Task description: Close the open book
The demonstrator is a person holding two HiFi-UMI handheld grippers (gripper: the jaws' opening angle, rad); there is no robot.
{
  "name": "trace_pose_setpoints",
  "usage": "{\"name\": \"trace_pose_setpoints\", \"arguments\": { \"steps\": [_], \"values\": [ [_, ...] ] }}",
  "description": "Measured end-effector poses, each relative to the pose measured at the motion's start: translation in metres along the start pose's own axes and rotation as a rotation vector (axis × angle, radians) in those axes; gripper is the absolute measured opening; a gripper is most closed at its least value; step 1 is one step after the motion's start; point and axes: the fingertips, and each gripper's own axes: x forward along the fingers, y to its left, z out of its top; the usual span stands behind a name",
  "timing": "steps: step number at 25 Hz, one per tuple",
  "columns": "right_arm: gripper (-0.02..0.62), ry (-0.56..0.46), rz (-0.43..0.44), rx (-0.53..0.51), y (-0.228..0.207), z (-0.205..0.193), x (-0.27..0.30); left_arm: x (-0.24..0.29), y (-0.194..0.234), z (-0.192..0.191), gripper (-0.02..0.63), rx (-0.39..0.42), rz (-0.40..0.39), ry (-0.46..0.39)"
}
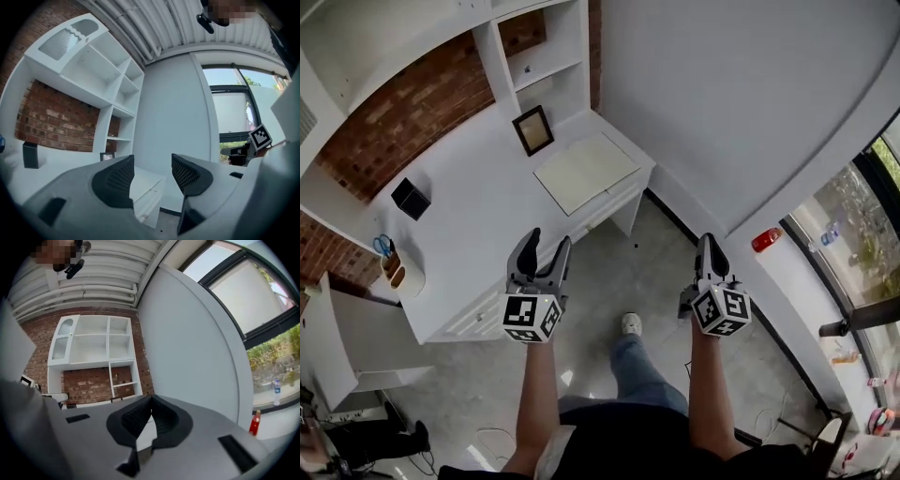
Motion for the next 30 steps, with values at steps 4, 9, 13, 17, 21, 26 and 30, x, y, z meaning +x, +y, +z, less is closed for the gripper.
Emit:
{"name": "trace_pose_setpoints", "arguments": {
  "steps": [4, 9, 13, 17, 21, 26, 30],
  "values": [
    [-0.002, 0.016, 0.086, 0.001, -0.028, 0.013, 0.084, 0.056, 0.01, 0.002, 0.221, 0.012, 0.115, 0.005],
    [-0.002, 0.059, 0.173, 0.005, -0.034, 0.008, 0.144, 0.088, 0.019, -0.006, 0.221, 0.014, 0.186, 0.036],
    [-0.002, 0.087, 0.222, 0.012, -0.03, 0.0, 0.177, 0.104, 0.021, -0.018, 0.221, 0.012, 0.203, 0.061],
    [-0.002, 0.119, 0.254, 0.003, -0.025, -0.009, 0.197, 0.121, 0.019, -0.031, 0.221, 0.01, 0.205, 0.086],
    [-0.002, 0.14, 0.27, -0.01, -0.022, -0.012, 0.214, 0.144, 0.021, -0.031, 0.221, 0.005, 0.198, 0.085],
    [-0.002, 0.176, 0.283, -0.032, -0.017, -0.021, 0.233, 0.177, 0.024, -0.042, 0.221, 0.041, 0.177, 0.129],
    [-0.002, 0.206, 0.291, -0.052, -0.019, -0.032, 0.248, 0.21, 0.019, -0.061, 0.221, 0.107, 0.137, 0.215]
  ]
}}
